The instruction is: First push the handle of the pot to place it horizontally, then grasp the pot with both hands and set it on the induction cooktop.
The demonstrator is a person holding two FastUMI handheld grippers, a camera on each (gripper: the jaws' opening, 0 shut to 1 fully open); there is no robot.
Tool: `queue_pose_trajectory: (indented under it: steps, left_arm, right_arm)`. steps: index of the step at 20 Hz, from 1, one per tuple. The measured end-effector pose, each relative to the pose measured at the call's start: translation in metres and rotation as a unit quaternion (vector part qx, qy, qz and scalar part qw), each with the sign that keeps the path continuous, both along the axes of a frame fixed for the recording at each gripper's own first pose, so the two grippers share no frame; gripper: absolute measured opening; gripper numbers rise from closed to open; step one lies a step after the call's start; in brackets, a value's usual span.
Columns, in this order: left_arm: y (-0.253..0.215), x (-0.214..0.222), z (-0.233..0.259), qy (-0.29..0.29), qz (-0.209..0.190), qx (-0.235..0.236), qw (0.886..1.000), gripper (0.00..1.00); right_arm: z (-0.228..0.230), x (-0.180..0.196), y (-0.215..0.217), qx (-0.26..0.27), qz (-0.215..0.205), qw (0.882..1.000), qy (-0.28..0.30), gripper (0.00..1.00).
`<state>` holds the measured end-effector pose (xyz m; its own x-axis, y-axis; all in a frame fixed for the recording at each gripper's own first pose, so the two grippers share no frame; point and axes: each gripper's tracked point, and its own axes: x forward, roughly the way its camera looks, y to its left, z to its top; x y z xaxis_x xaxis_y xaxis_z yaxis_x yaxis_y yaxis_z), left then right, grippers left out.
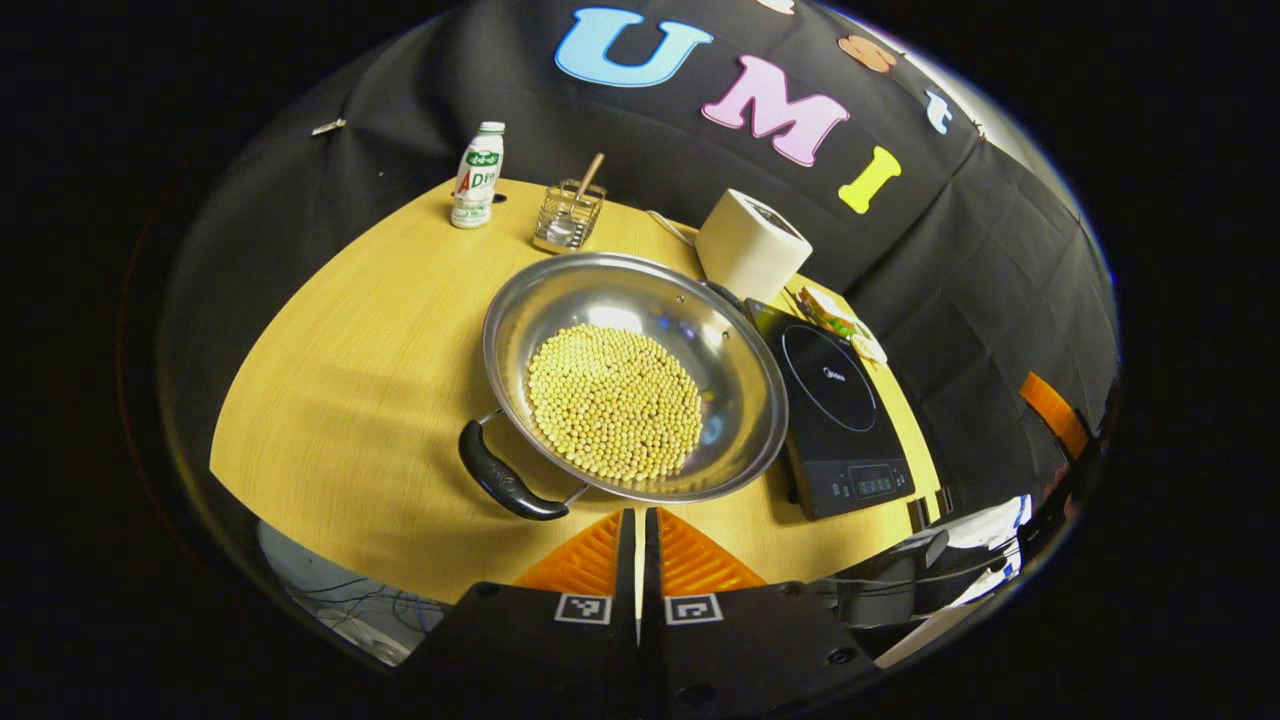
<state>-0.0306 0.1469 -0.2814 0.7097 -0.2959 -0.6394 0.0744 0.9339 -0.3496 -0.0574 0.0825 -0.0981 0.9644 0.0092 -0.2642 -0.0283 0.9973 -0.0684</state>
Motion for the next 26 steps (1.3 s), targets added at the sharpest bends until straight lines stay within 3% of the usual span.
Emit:
queue_pose_trajectory:
  steps: [9,15,26]
  left_arm:
    - [0.01,0.014,-0.015,0.034,-0.036,0.016,0.999,0.05]
    - [0.016,0.009,-0.023,0.069,-0.053,0.02,0.996,0.05]
    - [0.044,0.026,-0.026,0.071,-0.027,0.036,0.996,0.05]
  right_arm:
    - [-0.013,-0.005,0.003,0.0,-0.021,1.0,0.013,0.98]
    - [-0.02,0.0,0.019,0.001,-0.013,1.0,0.022,0.98]
    - [-0.031,0.002,0.022,0.0,-0.016,0.999,0.034,0.98]
